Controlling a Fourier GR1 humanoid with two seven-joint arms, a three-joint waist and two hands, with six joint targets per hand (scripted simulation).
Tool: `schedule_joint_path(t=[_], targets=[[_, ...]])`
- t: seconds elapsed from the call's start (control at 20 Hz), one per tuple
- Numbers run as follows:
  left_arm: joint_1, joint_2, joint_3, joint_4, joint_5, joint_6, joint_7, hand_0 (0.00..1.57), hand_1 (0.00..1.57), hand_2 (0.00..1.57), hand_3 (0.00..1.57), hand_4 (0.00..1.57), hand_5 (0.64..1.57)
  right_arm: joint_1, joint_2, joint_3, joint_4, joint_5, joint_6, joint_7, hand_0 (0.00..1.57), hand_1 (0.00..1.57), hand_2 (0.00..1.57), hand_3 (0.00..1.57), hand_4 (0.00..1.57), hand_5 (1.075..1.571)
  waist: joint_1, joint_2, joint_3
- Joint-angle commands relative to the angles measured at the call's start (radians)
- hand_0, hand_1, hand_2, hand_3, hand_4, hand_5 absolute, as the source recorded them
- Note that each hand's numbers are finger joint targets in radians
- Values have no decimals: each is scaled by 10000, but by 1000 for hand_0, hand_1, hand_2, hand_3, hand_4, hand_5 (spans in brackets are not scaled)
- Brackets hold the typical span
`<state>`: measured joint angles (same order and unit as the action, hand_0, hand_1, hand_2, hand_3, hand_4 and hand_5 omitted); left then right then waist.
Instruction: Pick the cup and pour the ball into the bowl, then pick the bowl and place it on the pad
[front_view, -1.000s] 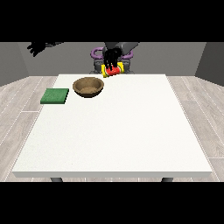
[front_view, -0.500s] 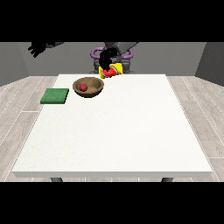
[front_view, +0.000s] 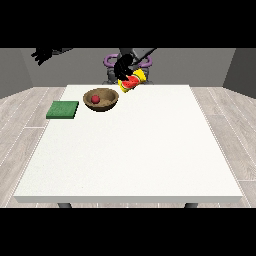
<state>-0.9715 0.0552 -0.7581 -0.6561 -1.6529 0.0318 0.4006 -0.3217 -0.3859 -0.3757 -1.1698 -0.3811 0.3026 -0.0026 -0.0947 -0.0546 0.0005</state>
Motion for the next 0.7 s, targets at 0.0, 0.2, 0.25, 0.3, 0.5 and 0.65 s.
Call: schedule_joint_path(t=[0.0, 0.2, 0.25, 0.3, 0.5, 0.65], targets=[[92, -73, 34, -95, -540, -467, -362, 1517, 1517, 1571, 1571, 1268, 1501, -89, -308, -167, -47, -256, 88, 355, 0, 0, 0, 286, 461, 1570, 18, -87, -4], [585, 223, 246, -471, -643, -212, -929, 1514, 1514, 1571, 1571, 1282, 1492, -95, -51, 58, -262, -285, -388, 1148, 0, 0, 0, 240, 510, 1569, 317, -493, -7], [417, 26, 452, -453, -946, -412, -539, 1513, 1513, 1571, 1571, 1282, 1493, 373, 535, 395, -504, 170, -434, 112, 0, 0, 0, 310, 524, 1569, 80, -162, -5], [906, 199, 675, -704, -586, -156, -710, 1517, 1517, 1571, 1571, 1291, 1487, 563, 339, 319, -483, -57, -235, 620, 0, 0, 0, 283, 516, 1569, 225, -546, -6], [1546, 295, 2624, -1490, 1567, 1752, -486, 1424, 1424, 1571, 1571, 1143, 1501, 537, 337, 164, -583, -57, -431, 472, 0, 0, 0, 319, 525, 1569, 620, -270, -40], [2529, 631, 3608, -2016, 2707, 2646, -677, 276, 276, 1488, 1571, 901, 1570, 1281, 512, 313, -715, 188, -574, 557, 0, 0, 0, 319, 525, 1569, 967, -940, -45]])
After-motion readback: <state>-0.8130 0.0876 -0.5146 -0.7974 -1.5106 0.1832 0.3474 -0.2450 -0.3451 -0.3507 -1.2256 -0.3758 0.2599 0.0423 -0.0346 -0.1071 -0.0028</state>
